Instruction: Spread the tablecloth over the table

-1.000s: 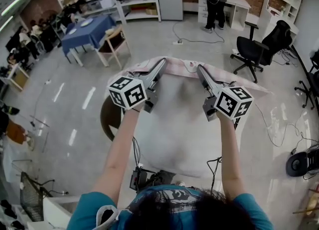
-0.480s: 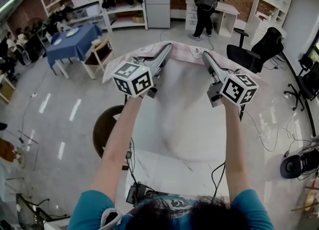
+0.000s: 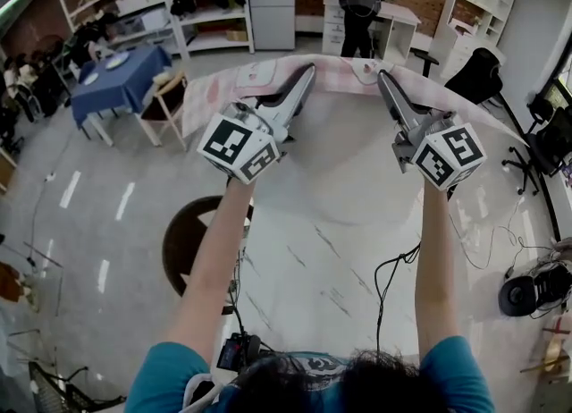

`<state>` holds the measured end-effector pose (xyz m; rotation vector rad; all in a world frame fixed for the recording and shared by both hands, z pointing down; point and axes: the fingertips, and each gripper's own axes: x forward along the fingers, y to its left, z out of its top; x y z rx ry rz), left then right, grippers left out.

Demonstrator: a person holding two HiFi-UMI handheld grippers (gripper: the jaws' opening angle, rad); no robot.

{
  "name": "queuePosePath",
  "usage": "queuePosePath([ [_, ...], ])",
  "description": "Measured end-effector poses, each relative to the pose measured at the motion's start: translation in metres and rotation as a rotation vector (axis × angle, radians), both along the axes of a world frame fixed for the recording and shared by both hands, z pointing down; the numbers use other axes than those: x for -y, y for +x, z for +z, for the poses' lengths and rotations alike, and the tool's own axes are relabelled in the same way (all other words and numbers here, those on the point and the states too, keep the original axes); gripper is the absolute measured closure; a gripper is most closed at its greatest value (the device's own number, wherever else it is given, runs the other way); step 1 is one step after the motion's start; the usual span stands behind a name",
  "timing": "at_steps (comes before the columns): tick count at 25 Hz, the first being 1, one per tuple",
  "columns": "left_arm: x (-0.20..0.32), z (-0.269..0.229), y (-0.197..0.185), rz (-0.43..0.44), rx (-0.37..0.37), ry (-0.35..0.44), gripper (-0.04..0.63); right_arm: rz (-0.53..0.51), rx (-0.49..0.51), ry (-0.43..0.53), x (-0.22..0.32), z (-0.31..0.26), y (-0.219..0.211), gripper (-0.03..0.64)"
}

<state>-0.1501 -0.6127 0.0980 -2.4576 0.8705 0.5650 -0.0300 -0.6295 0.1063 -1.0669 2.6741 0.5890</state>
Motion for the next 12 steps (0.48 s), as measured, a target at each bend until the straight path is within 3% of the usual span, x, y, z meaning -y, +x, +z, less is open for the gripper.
queuePosePath([
  [7, -0.02, -0.001, 0.005, 0.065, 0.05, 0.014, 0.531, -0.031, 0.092, -0.069, -0.018, 0.007, 0.006, 0.543],
  [12, -0.004, 0.003, 0.019, 0.047, 0.112, 0.023, 0.529, 0.034, 0.062, -0.056, -0.009, 0.013, 0.017, 0.543],
])
